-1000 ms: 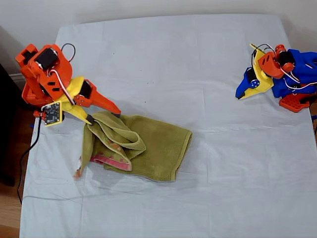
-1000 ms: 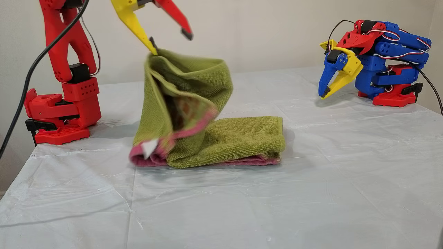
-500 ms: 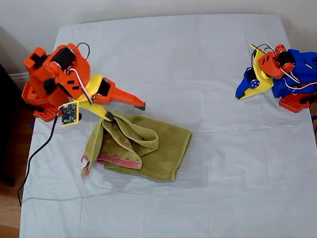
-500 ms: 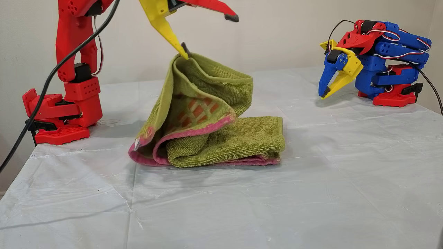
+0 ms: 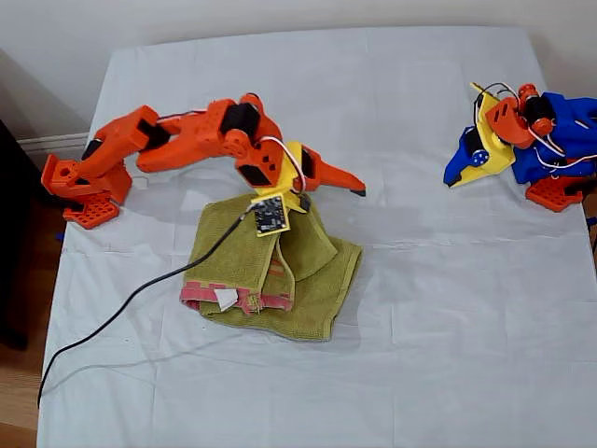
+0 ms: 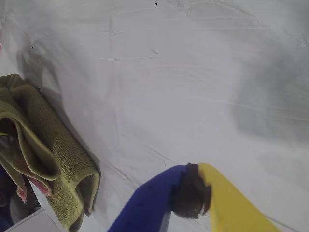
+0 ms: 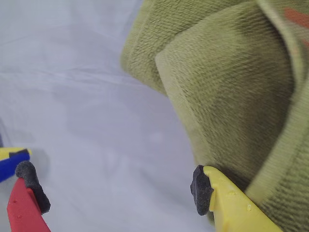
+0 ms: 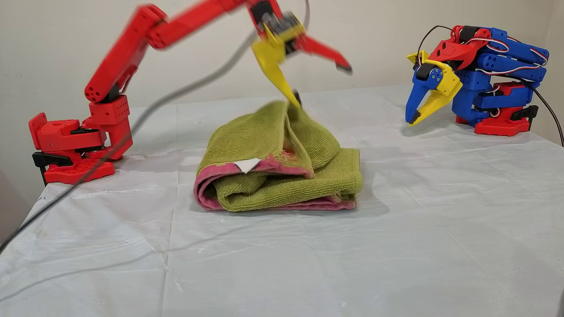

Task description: Fold the towel.

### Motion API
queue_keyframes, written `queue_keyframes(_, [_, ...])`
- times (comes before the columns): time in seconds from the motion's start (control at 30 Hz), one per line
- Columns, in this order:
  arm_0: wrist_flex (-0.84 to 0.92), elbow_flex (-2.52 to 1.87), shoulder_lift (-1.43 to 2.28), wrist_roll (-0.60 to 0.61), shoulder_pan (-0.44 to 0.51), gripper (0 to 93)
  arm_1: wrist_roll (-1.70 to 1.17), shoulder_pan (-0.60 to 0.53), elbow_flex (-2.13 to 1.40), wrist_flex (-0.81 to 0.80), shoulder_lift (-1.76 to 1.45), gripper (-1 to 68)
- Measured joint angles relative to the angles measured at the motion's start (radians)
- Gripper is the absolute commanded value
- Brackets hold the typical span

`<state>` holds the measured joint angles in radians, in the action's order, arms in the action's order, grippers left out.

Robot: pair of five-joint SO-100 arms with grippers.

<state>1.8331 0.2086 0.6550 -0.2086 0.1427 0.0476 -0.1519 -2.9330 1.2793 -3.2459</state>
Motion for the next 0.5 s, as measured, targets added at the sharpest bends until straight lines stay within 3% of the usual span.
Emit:
queue_keyframes(0.4, [-0.066, 0.201, -0.091, 0.000, -0.008, 60.3, 0.000, 0.000, 0.000, 0.000, 0.000, 0.1])
queue_keyframes(0.5, [-0.049, 0.201, -0.087, 0.006, -0.008, 50.1, 0.000, 0.000, 0.000, 0.000, 0.000, 0.1])
